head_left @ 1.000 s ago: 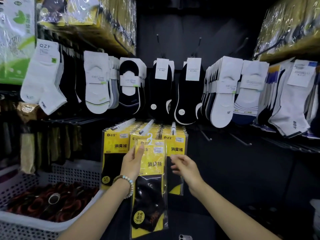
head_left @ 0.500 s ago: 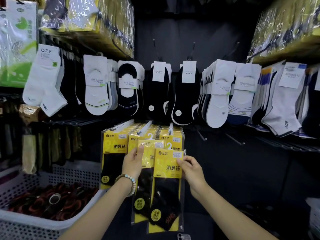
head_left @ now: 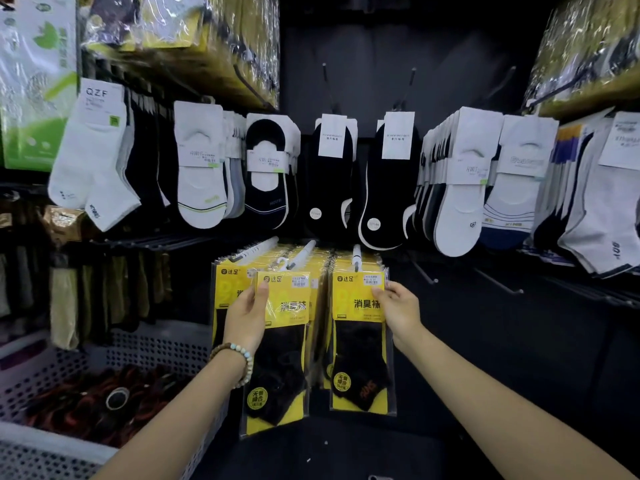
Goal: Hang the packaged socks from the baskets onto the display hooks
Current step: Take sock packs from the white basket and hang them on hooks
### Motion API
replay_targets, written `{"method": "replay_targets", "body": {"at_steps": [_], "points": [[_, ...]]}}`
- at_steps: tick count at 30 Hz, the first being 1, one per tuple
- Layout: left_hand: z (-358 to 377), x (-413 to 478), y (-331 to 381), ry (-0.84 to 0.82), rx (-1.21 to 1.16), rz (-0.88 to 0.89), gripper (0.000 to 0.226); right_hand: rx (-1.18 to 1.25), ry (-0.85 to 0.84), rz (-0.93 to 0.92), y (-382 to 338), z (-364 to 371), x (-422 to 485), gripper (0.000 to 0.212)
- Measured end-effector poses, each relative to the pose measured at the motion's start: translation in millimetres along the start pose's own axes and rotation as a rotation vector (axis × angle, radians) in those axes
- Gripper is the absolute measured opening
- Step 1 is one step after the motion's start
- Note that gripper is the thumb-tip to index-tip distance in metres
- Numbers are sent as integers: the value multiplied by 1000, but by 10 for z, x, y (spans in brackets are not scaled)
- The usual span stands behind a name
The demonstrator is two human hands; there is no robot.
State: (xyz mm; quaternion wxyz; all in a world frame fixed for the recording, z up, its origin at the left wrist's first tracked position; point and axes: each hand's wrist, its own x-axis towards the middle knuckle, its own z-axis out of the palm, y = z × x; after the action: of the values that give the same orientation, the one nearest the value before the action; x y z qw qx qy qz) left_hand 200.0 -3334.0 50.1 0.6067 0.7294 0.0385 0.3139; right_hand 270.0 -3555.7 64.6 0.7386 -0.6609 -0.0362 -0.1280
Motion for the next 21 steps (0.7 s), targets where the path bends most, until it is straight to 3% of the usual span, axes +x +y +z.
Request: {"method": "replay_targets", "body": {"at_steps": [5, 9, 12, 15, 18, 21], "points": [[39, 23, -49, -19, 9, -5, 11, -62, 153, 49, 213, 82, 146, 9], [67, -31, -41, -45, 25, 7, 26, -147, 292, 66, 316, -14, 132, 20], [96, -69, -73, -58, 11, -16, 14, -170, 317, 75, 373, -146, 15, 22], [172, -131, -74, -104, -1, -17, 33, -137, 148, 74, 354, -210, -173, 21], [332, -223, -35, -169, 5, -47, 18, -87, -80, 56, 236, -186, -424, 22], [535, -328, 53, -220, -5, -61, 22, -23, -221, 73, 169, -121, -594, 27]]}}
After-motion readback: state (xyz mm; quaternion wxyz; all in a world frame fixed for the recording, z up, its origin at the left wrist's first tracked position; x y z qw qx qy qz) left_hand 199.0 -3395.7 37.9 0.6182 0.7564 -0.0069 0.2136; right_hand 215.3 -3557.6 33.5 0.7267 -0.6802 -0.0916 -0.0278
